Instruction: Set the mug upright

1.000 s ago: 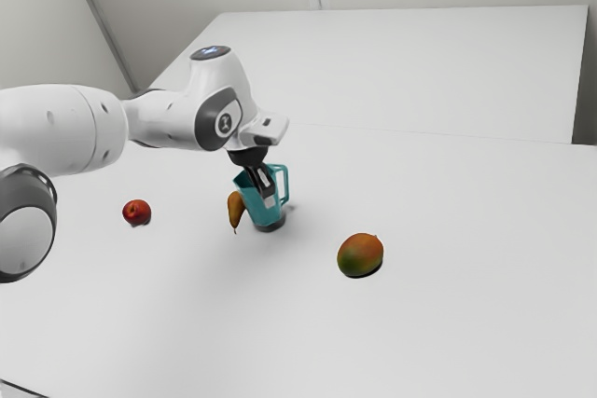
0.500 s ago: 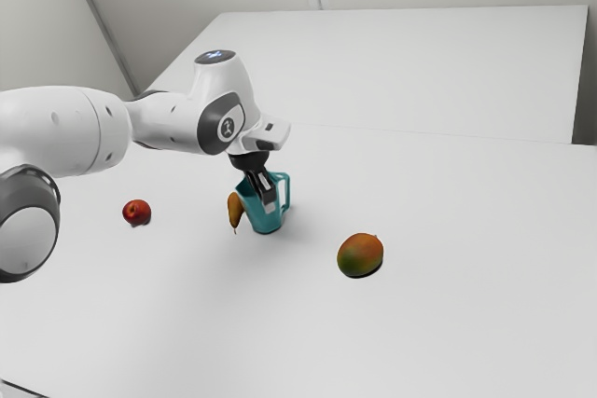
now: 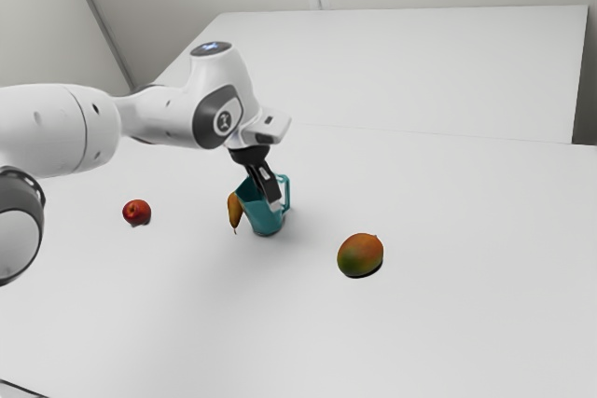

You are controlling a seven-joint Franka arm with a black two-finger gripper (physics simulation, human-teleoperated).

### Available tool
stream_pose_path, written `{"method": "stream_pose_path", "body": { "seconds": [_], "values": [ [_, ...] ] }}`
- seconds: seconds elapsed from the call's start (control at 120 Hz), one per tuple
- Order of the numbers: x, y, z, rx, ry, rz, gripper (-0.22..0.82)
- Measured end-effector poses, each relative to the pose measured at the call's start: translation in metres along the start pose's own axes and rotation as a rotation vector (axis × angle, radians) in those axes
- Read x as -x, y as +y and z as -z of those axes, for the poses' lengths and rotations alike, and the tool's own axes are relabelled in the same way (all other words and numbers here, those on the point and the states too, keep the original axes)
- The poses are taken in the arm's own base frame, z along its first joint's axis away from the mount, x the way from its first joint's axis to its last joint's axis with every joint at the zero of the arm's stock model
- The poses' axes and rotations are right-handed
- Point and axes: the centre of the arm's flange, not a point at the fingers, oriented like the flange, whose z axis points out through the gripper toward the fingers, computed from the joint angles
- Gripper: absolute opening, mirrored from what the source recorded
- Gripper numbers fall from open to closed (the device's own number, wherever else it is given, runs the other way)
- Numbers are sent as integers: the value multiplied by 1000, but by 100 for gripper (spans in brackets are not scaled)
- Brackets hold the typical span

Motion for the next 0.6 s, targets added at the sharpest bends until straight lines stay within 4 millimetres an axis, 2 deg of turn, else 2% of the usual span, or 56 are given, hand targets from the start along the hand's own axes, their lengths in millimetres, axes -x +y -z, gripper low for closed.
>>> {"method": "stream_pose_path", "body": {
  "seconds": [0.267, 0.45, 0.6],
  "values": [
    [12, 10, 76, -21, 95, 3, 52],
    [7, -1, 142, -64, 98, 32, 57],
    [19, -16, 170, -61, 33, 134, 59]
  ]
}}
